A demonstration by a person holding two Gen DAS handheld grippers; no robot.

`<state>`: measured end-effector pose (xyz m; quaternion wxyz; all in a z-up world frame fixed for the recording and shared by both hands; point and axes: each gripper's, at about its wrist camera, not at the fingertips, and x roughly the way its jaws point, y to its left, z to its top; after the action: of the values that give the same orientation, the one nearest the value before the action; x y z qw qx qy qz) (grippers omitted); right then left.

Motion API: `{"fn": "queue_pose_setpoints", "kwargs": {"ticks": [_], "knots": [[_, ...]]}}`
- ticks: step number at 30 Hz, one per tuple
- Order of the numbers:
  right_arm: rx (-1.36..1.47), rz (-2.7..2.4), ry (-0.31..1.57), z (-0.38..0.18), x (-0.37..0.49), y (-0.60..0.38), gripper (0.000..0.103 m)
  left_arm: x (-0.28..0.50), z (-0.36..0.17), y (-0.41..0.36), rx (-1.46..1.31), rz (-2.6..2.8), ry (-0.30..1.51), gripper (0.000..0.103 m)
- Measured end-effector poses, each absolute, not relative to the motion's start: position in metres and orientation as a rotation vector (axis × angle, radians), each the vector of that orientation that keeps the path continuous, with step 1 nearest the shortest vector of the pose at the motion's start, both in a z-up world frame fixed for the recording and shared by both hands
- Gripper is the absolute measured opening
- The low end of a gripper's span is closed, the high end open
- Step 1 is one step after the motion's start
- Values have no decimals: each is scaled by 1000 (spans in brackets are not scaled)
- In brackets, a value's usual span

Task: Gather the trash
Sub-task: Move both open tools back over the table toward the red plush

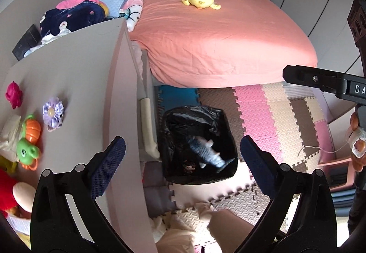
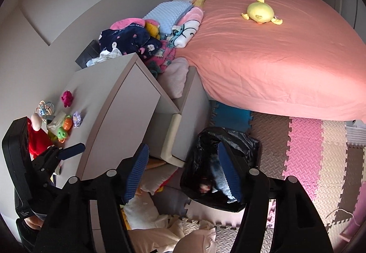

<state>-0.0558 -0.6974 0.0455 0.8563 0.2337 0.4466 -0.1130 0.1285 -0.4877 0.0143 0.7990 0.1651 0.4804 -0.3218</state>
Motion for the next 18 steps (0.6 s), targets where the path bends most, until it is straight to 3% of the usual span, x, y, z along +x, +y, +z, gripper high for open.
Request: {"fn": "queue_pose_setpoints", "kwargs": {"ticks": [9, 18], "knots": [[456, -168, 994, 71, -25, -681, 64, 152, 40, -472, 297, -714, 1061, 97], [377, 2, 1033, 122, 15, -621, 64, 145, 94, -402, 198, -598, 1062, 97]]}}
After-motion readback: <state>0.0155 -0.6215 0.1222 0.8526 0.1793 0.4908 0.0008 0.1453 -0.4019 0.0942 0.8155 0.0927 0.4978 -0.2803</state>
